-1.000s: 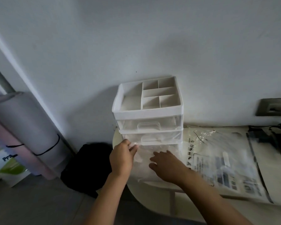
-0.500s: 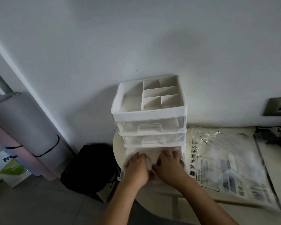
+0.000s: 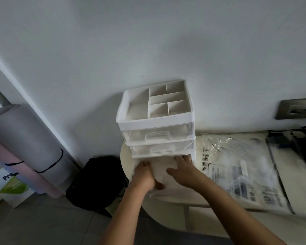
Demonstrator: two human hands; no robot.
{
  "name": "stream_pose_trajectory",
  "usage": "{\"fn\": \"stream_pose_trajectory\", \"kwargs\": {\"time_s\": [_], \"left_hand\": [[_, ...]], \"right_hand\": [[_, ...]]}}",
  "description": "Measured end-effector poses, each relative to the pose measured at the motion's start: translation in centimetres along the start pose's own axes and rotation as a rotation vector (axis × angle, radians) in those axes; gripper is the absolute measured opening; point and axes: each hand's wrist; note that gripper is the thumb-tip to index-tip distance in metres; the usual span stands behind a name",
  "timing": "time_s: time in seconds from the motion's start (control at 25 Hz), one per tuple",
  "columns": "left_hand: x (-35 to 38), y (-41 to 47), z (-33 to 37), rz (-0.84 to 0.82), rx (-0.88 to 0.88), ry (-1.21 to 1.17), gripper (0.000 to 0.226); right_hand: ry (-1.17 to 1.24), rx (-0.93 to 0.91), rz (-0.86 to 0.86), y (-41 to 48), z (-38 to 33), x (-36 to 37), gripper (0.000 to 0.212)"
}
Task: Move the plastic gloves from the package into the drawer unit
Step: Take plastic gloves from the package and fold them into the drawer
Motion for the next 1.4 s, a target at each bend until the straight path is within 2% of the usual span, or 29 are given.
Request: {"fn": "stream_pose_trajectory", "kwargs": {"time_s": [0.12,0.24,0.36,0.44,0.52,0.6,0.68,0.76,0.8,0.88,1.0,1.12,1.16,1.32,1.4], "left_hand": [[-0.3,-0.7,0.8,-0.026,-0.027,0.011,0.102],[-0.8,-1.9,1.8,0.104,0.006,-0.001,0.063],[-1.0,-3.4,3.0,0.303,-0.01,-0.1,0.038],[-1.5,-4.9,5.0,0.449,0.061,-0.185,0.01],[-1.9,-6.4,7.8,0.53,0.177,-0.262,0.031],[-1.9,-7.3,10.7,0.55,0.305,-0.307,0.043],[-1.3,-7.1,13.2,0.533,0.419,-0.365,0.035],[-0.4,-6.9,15.9,0.426,0.513,-0.381,0.023],[0.3,-6.6,16.9,0.362,0.555,-0.339,0.024],[2.1,-5.8,18.6,0.272,0.586,-0.197,0.043],[4.7,-4.5,19.3,0.194,0.517,0.037,0.069],[6.7,-4.1,19.0,0.26,0.531,0.069,0.11],[7.0,-4.0,19.0,0.293,0.538,0.059,0.115],[7.3,-4.1,19.0,0.355,0.521,0.029,0.099],[7.7,-4.3,19.1,0.411,0.506,0.004,0.097]], "right_hand": [[-0.091,-0.112,-0.023,-2.4,-0.9,-3.1,0.036],[-0.042,-0.095,0.063,-4.3,0.1,-7.6,0.026],[-0.176,-0.06,0.361,-4.8,4.0,-11.8,0.016],[-0.254,0.035,0.575,-5.2,7.6,-14.5,0.025],[-0.252,0.184,0.668,-5.8,10.8,-16.9,0.039],[-0.247,0.297,0.698,-6.2,13.0,-18.7,0.04],[-0.274,0.36,0.672,-6.5,14.6,-19.5,0.038],[-0.228,0.368,0.628,-6.7,15.8,-19.6,0.044],[-0.178,0.367,0.607,-6.6,16.3,-19.4,0.049],[-0.116,0.353,0.606,-6.6,17.1,-19.4,0.057],[-0.137,0.254,0.54,-6.7,17.3,-19.4,0.057],[-0.107,0.105,0.454,-6.7,16.9,-18.5,0.066],[-0.141,0.058,0.423,-6.6,16.8,-17.9,0.068],[-0.289,-0.037,0.246,-5.4,17.2,-16.6,0.062],[-0.196,-0.015,0.305,-5.0,17.3,-16.4,0.048]]}}
Point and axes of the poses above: each hand's wrist, its own y-axis towards the middle knuckle, its own x-axis out of the palm, z = x × y, and after that the axes turned 13 degrees about y, right-handed
